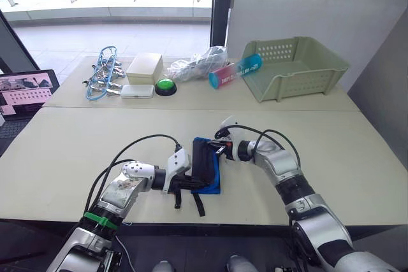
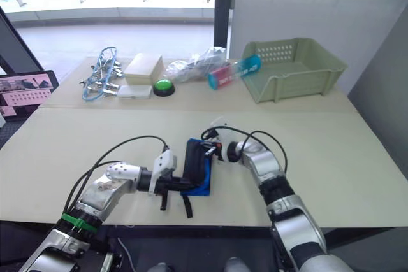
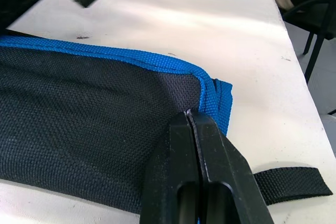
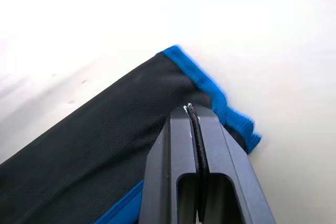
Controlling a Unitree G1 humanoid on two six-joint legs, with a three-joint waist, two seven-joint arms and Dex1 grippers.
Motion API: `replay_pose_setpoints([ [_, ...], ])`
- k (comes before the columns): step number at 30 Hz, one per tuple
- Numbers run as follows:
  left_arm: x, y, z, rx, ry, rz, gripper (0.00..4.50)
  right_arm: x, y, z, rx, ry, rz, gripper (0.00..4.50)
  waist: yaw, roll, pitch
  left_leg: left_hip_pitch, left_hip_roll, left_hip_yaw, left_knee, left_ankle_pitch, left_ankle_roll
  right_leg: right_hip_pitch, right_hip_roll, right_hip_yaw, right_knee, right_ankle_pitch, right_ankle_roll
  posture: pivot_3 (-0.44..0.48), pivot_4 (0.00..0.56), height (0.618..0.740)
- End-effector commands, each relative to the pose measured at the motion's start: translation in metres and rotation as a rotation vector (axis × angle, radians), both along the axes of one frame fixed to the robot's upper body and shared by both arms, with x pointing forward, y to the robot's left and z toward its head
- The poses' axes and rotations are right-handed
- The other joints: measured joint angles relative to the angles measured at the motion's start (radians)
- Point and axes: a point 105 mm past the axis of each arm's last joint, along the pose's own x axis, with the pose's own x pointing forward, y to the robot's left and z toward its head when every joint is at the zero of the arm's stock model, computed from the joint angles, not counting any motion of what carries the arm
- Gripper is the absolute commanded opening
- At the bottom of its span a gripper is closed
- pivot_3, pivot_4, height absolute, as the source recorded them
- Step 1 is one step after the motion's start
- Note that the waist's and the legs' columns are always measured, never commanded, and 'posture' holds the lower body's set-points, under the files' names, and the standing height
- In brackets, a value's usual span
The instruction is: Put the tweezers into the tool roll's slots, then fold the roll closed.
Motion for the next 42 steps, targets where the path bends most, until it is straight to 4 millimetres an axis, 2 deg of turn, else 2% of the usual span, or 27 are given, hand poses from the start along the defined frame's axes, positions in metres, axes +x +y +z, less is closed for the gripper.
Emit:
replay_pose_setpoints([
  [1, -0.015, 0.004, -0.029, 0.068, 0.113, -0.001, 0.02, 0.011, -0.017, -0.016, -0.062, 0.03, -0.09, 0.0, 0.001, 0.0, 0.0, 0.0, 0.0, 0.0, 0.0, 0.0, 0.0, 0.0, 0.0, 0.0, 0.0, 0.0, 0.0, 0.0, 0.15, 0.74],
  [6, -0.009, 0.01, -0.023, 0.048, 0.089, 0.047, 0.02, 0.008, -0.012, 0.007, 0.007, -0.051, -0.029, 0.0, 0.003, 0.0, 0.0, -0.002, 0.0, 0.0, 0.0, 0.0, 0.0, -0.001, 0.0, 0.0, -0.001, 0.0, 0.0, 0.0, 0.15, 0.74],
  [8, -0.004, 0.013, -0.016, 0.012, 0.064, 0.085, 0.02, 0.001, -0.011, 0.026, 0.039, -0.128, 0.018, 0.0, 0.004, 0.001, 0.001, -0.004, 0.0, 0.0, 0.0, 0.0, 0.0, -0.003, 0.0, 0.0, -0.001, 0.0, 0.0, 0.0, 0.15, 0.74],
  [10, 0.002, 0.019, 0.002, -0.056, 0.001, 0.134, 0.02, -0.012, -0.014, 0.058, 0.141, -0.207, 0.039, 0.0, 0.006, 0.002, 0.002, -0.007, 0.0, 0.0, 0.0, 0.0, 0.0, -0.005, 0.0, -0.001, -0.001, 0.0, 0.0, 0.0, 0.15, 0.74],
  [13, 0.007, 0.033, 0.027, -0.129, -0.089, 0.211, 0.02, -0.033, -0.032, 0.088, 0.197, -0.284, 0.035, 0.0, 0.004, 0.005, 0.004, -0.016, 0.0, 0.0, 0.001, 0.0, 0.0, -0.016, 0.0, 0.0, 0.002, 0.0, 0.0, 0.0, 0.15, 0.74],
  [15, 0.015, 0.053, 0.05, -0.155, -0.18, 0.317, 0.02, -0.051, -0.057, 0.098, 0.225, -0.298, -0.004, 0.0, 0.006, 0.005, 0.005, -0.022, 0.0, -0.001, 0.002, 0.0, 0.0, -0.021, 0.0, -0.001, 0.003, 0.0, 0.0, 0.0, 0.15, 0.74],
  [17, 0.016, 0.072, 0.071, -0.19, -0.241, 0.398, 0.02, -0.067, -0.085, 0.097, 0.201, -0.296, -0.048, 0.0, 0.018, 0.004, 0.006, -0.022, 0.0, -0.001, 0.002, 0.0, 0.0, -0.021, 0.0, -0.001, 0.003, 0.0, 0.0, 0.0, 0.15, 0.74],
  [20, 0.013, 0.096, 0.09, -0.2, -0.292, 0.483, 0.02, -0.085, -0.12, 0.089, 0.157, -0.26, -0.128, 0.0, 0.033, 0.004, 0.007, -0.025, -0.001, -0.002, 0.002, 0.0, 0.0, -0.022, -0.002, -0.002, 0.0, 0.0, 0.0, 0.0, 0.15, 0.74],
  [23, 0.004, 0.134, 0.096, -0.151, -0.323, 0.585, 0.83, -0.102, -0.163, 0.075, 0.132, -0.209, -0.244, 0.85, 0.037, 0.004, 0.008, -0.025, -0.002, -0.001, 0.002, 0.0, 0.0, -0.022, -0.002, -0.002, -0.001, 0.0, 0.0, 0.0, 0.15, 0.74],
  [24, 0.0, 0.157, 0.095, -0.134, -0.326, 0.65, 1.16, -0.109, -0.185, 0.068, 0.117, -0.2, -0.302, 1.21, 0.036, 0.004, 0.008, -0.025, -0.002, -0.001, 0.001, 0.0, 0.0, -0.022, -0.002, -0.002, -0.001, 0.0, 0.0, 0.0, 0.15, 0.74],
  [25, -0.004, 0.171, 0.094, -0.124, -0.326, 0.692, 1.44, -0.115, -0.198, 0.064, 0.105, -0.196, -0.339, 1.49, 0.036, 0.003, 0.008, -0.025, -0.002, -0.001, 0.001, 0.0, 0.0, -0.023, -0.002, -0.001, -0.001, 0.0, 0.0, 0.0, 0.15, 0.74],
  [27, -0.013, 0.215, 0.093, -0.069, -0.361, 0.81, 2.18, -0.126, -0.241, 0.055, 0.062, -0.23, -0.455, 2.21, 0.033, 0.003, 0.009, -0.025, -0.001, -0.001, 0.001, 0.0, 0.0, -0.023, -0.002, -0.001, -0.001, 0.0, 0.0, 0.0, 0.15, 0.74],
  [29, -0.02, 0.235, 0.093, -0.053, -0.362, 0.864, 2.78, -0.136, -0.263, 0.05, 0.027, -0.246, -0.5, 2.84, 0.032, 0.002, 0.011, -0.024, -0.001, 0.0, 0.001, 0.0, 0.0, -0.023, -0.002, -0.001, -0.001, 0.0, -0.001, 0.0, 0.15, 0.74],
  [31, -0.028, 0.249, 0.088, -0.042, -0.329, 0.9, 3.46, -0.141, -0.275, 0.048, 0.029, -0.253, -0.523, 3.56, 0.03, 0.002, 0.012, -0.024, -0.001, 0.001, 0.001, 0.0, 0.0, -0.023, -0.002, -0.001, -0.001, 0.0, 0.0, 0.0, 0.15, 0.74],
  [34, -0.042, 0.283, 0.07, 0.011, -0.272, 0.995, 4.46, -0.147, -0.29, 0.04, 0.004, -0.248, -0.56, 4.5, 0.024, 0.002, 0.012, -0.022, -0.001, 0.002, 0.001, 0.0, 0.0, -0.022, -0.002, 0.001, -0.001, 0.0, 0.0, 0.0, 0.15, 0.74],
  [38, -0.05, 0.3, 0.058, 0.062, -0.245, 1.044, 4.46, -0.146, -0.293, 0.039, 0.002, -0.259, -0.564, 4.5, 0.026, 0.001, 0.013, -0.02, -0.001, 0.003, -0.001, 0.0, 0.0, -0.021, -0.002, 0.002, -0.001, -0.001, -0.001, 0.0, 0.15, 0.74],
  [42, -0.047, 0.301, 0.06, 0.049, -0.238, 1.055, 4.46, -0.144, -0.296, 0.036, -0.009, -0.253, -0.575, 4.5, 0.031, 0.0, 0.013, -0.02, -0.001, 0.003, 0.0, 0.0, -0.001, -0.021, -0.002, 0.001, -0.001, 0.0, -0.001, 0.0, 0.15, 0.74],
])
